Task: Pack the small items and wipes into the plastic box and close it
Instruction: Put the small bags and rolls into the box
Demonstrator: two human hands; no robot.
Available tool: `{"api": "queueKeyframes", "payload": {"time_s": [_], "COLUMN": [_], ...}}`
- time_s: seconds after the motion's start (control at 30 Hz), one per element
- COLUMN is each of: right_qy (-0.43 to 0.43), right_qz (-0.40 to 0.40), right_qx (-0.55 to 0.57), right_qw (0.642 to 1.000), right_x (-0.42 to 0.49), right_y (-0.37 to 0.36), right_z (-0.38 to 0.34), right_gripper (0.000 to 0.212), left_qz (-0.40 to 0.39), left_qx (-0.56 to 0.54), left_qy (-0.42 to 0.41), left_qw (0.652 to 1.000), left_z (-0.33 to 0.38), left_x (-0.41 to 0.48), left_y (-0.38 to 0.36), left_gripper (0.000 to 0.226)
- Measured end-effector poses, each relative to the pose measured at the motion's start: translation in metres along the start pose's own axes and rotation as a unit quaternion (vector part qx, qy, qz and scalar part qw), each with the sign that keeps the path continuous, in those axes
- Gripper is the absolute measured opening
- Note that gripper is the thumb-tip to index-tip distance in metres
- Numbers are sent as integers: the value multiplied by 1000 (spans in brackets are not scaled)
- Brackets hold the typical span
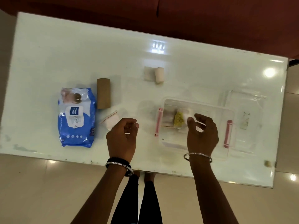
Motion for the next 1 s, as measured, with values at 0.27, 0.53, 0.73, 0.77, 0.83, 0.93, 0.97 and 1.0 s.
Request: {"api": "queueKeyframes", "payload": {"time_s": [0.27,0.53,0.73,0.77,0.83,0.93,0.97,1.0], "right_qy": [151,230,249,256,268,237,206,175], "right_qz": [-57,-121,-97,-83,-59,-69,-95,-125], "right_qx": [38,56,61,58,40,-32,-80,-139], "right_qw": [986,964,962,961,961,969,971,967], "right_x": [-58,-62,-31,-22,-2,36,50,64], "right_y": [-29,-72,-83,-84,-91,-113,-125,-139], "right_z": [-51,-85,-111,-117,-129,-136,-132,-126], "right_gripper": [27,23,18,17,17,19,22,26], "left_qz": [57,50,24,17,5,-10,-13,-16], "left_qx": [12,-11,-22,-33,-90,-174,-197,-219], "left_qy": [150,165,149,145,151,147,140,135], "left_qw": [987,985,988,989,984,974,970,966], "left_z": [-68,-75,-75,-75,-74,-66,-61,-56], "left_x": [24,40,46,46,46,48,49,52], "left_y": [22,9,10,12,20,32,36,39], "left_gripper": [52,89,58,53,51,55,55,55]}}
Point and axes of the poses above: each hand's wrist, its own x-axis towards the middle knuckle, its own y-axis out of the back of the hand, z = x × y, the point moved 7 cm from there along x, towards the middle knuckle, and after that the axes turned 5 degrees about x, right-handed, at the moved point
